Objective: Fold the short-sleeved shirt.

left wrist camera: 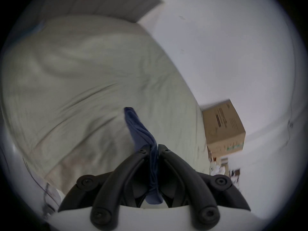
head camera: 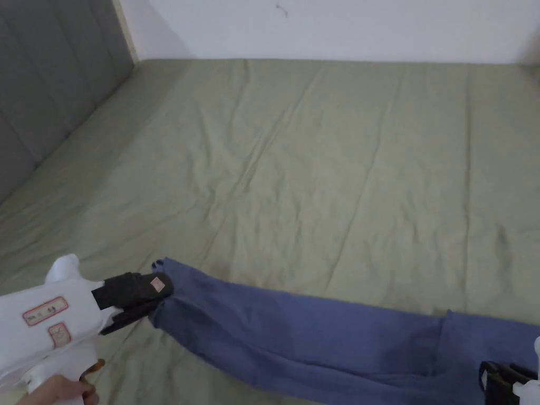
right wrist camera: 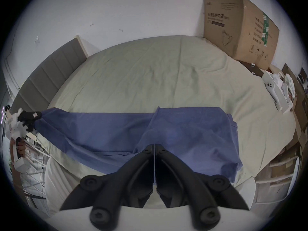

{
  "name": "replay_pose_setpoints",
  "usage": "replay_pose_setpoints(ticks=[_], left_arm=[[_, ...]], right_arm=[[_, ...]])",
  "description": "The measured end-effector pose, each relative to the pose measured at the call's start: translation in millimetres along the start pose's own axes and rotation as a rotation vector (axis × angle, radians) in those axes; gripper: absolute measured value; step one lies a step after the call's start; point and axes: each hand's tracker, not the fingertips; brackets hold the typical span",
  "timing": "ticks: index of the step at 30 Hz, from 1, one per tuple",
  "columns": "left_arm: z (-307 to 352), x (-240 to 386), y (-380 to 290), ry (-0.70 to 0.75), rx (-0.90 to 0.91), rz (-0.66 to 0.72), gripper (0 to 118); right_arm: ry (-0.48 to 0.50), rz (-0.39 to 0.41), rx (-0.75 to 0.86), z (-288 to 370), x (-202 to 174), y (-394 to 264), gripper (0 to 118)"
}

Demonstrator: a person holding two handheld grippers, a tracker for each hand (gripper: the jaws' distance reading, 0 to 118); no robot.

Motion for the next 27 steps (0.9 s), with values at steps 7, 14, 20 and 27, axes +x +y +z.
replay_pose_setpoints(ticks=[7,14,20,27], left_arm=[[-59.2,146.5,-56.1,-0.208,-0.231,-0.405,8],[-169.7,178.7,-168.9,-0.191,-0.517,-0.567,44],[-192.4,155.0,-185.4,-0.061,-0.605,-0.449,97],[-134.6,143.9,-127.6,-0.119,-0.393,-0.328,1]], right_arm=[[-0.025,-0.093,0.022,8.7,30.3,-9.3,1],[-0.076,-0.203,0.017,15.1,72.2,-24.3,1],[-0.118,-0.286,0.037,31.4,100.0,-32.1,1],[-0.126,-0.312,0.042,32.1,106.0,-37.9,1]])
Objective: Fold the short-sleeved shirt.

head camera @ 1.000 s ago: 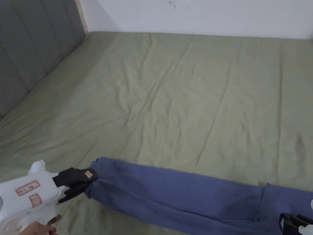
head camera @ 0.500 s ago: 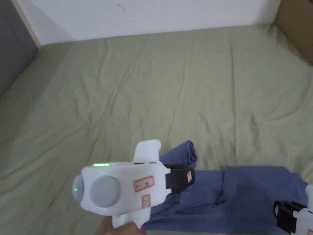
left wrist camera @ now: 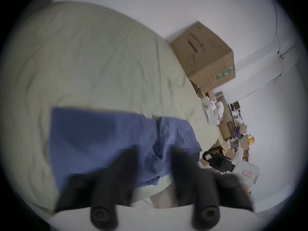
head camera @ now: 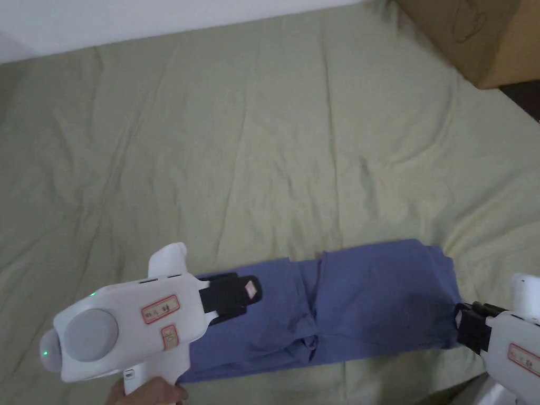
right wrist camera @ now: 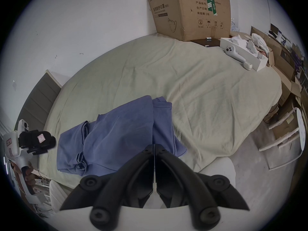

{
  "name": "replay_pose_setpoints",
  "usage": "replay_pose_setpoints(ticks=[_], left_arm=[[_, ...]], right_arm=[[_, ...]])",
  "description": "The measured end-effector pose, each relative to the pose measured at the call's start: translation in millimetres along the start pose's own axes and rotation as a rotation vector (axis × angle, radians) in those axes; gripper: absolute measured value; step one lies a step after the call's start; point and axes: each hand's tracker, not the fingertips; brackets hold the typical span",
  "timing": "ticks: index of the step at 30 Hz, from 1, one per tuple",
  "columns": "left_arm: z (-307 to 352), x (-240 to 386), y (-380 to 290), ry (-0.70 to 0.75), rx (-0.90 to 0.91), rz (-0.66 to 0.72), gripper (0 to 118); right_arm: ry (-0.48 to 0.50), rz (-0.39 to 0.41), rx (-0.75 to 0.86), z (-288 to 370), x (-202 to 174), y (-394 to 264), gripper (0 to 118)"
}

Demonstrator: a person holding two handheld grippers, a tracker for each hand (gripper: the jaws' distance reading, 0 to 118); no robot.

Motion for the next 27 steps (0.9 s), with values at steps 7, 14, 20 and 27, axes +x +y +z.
replay_pose_setpoints(ticks=[7,14,20,27], left_arm=[[-45.2,-8.4,-28.4,0.081,-0.166,-0.048,0],[-102.9,20.7,-64.5,0.064,-0.361,-0.157,0],[-77.3,25.7,-53.5,-0.115,-0.305,-0.063,0],[-44.7,7.9,-51.9,-0.136,-0.257,-0.055,0]], right_arm=[[0.034,0.014,-0.013,-3.6,-7.8,-3.5,1],[0.044,0.042,-0.015,-1.5,-11.9,-4.2,1],[0.036,0.055,-0.029,-0.9,-11.9,-6.1,1],[0.035,0.088,-0.030,2.0,-25.4,-1.1,1]])
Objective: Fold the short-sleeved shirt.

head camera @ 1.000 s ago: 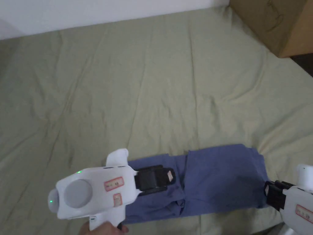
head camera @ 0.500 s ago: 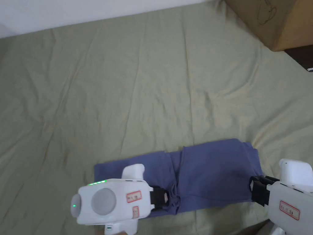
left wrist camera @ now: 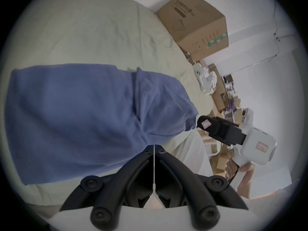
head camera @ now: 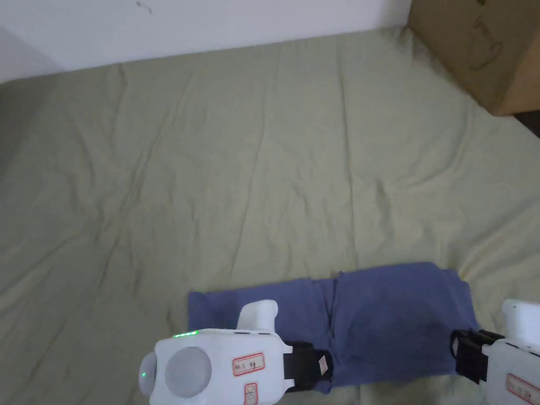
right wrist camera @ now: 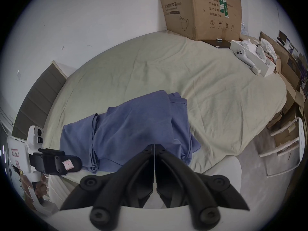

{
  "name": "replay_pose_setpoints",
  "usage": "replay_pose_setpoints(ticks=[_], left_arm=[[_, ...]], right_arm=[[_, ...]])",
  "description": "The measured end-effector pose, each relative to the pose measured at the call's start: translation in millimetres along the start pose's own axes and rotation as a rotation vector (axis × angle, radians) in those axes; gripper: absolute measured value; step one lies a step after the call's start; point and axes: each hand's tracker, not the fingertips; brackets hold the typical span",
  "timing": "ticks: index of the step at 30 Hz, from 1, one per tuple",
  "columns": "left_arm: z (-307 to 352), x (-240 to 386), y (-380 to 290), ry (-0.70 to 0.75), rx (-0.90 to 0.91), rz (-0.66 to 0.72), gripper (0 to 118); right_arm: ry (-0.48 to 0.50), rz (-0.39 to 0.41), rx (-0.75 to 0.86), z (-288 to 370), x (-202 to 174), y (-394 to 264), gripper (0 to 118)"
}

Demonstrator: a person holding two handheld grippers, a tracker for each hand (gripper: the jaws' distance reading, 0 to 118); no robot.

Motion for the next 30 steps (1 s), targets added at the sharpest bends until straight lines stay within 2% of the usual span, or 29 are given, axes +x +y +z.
replay_pose_setpoints(ticks=[6,10,11,12,13,14,15,16,17,23,24,25,26,27,28,29,30], left_arm=[[98.1,-78.0,-2.4,0.012,0.237,0.177,0],[134.0,-122.0,-13.5,0.067,0.305,0.258,1],[136.5,-129.1,-14.2,0.057,0.296,0.256,8],[135.4,-135.8,-15.1,0.053,0.293,0.261,23],[131.7,-142.4,-14.8,0.031,0.280,0.278,54],[126.0,-148.8,-12.7,0.010,0.254,0.292,77],[119.7,-153.4,-11.2,0.012,0.226,0.325,94],[111.0,-156.4,-12.8,0.006,0.227,0.351,104],[102.9,-161.6,-12.4,-0.013,0.231,0.361,104],[68.7,-169.5,-1.1,-0.208,0.231,0.432,104],[64.3,-170.8,-1.2,-0.221,0.204,0.410,98],[60.7,-172.2,0.9,-0.195,0.193,0.391,63],[57.3,-172.2,2.4,-0.114,0.166,0.387,13],[49.1,-173.8,4.0,-0.014,0.118,0.372,8],[45.8,-180.2,-0.3,-0.040,0.109,0.379,8],[52.1,-186.0,-2.2,-0.148,0.149,0.413,8],[57.7,-187.2,-1.9,-0.157,0.161,0.436,8]], right_arm=[[0.001,0.068,0.003,-1.6,-21.8,9.3,1],[0.023,0.099,-0.018,-8.7,-40.7,11.1,1],[0.028,0.117,-0.022,-10.1,-45.9,11.0,1],[0.029,0.133,-0.025,-11.7,-51.9,11.0,1],[0.029,0.146,-0.030,-13.2,-57.4,11.2,1],[0.034,0.159,-0.035,-14.1,-62.6,11.5,1],[0.039,0.168,-0.037,-14.5,-67.5,11.7,1],[0.040,0.177,-0.036,-14.1,-71.8,11.8,1],[0.044,0.189,-0.036,-13.6,-75.5,12.0,1],[0.035,0.248,-0.055,-16.6,-86.0,10.5,1],[0.036,0.247,-0.061,-17.1,-85.6,9.9,1],[0.037,0.246,-0.067,-17.2,-85.2,9.4,1],[0.038,0.246,-0.074,-17.6,-85.0,8.9,1],[0.034,0.248,-0.078,-17.8,-85.2,8.3,1],[0.030,0.251,-0.080,-17.8,-85.3,8.0,1],[0.028,0.253,-0.082,-17.9,-84.8,7.8,1],[0.023,0.255,-0.085,-17.9,-84.9,8.1,1]])
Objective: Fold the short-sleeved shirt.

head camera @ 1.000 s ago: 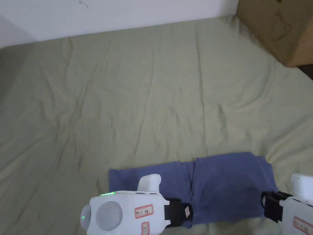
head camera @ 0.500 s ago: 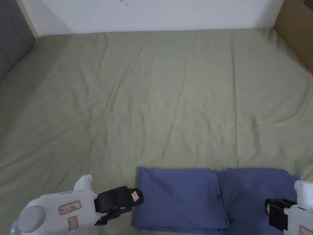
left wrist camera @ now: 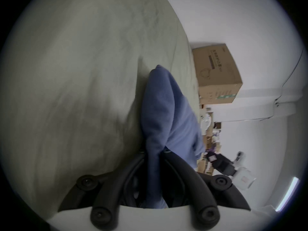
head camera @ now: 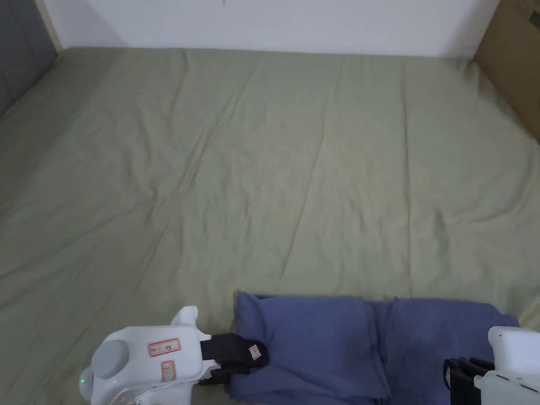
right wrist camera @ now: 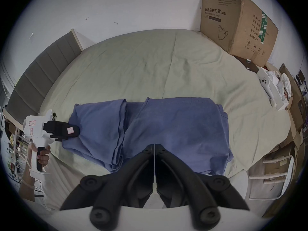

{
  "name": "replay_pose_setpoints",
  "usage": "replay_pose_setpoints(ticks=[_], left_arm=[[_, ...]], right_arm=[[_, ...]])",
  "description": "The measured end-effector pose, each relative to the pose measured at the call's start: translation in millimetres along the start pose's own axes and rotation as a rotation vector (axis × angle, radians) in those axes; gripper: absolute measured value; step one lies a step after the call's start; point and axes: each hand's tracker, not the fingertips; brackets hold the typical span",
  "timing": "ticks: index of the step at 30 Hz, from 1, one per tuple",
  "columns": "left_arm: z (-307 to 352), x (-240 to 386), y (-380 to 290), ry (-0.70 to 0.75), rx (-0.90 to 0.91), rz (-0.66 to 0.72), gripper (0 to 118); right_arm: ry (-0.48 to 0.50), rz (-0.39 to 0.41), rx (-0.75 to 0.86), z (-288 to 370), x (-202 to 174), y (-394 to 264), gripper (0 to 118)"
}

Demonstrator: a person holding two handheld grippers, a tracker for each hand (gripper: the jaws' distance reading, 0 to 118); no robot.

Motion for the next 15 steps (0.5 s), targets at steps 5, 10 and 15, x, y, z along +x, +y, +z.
replay_pose_setpoints(ticks=[5,10,15], left_arm=[[21.9,-0.8,4.2,0.019,0.007,-0.063,8],[81.5,-11.4,14.4,0.097,0.086,-0.065,8],[147.1,-22.7,20.9,0.255,0.157,-0.031,8]], right_arm=[[-0.003,0.005,0.005,1.0,-2.6,5.6,1],[0.012,0.016,0.019,2.6,-7.2,9.1,1],[0.030,-0.006,0.021,-1.1,-2.1,5.2,1]])
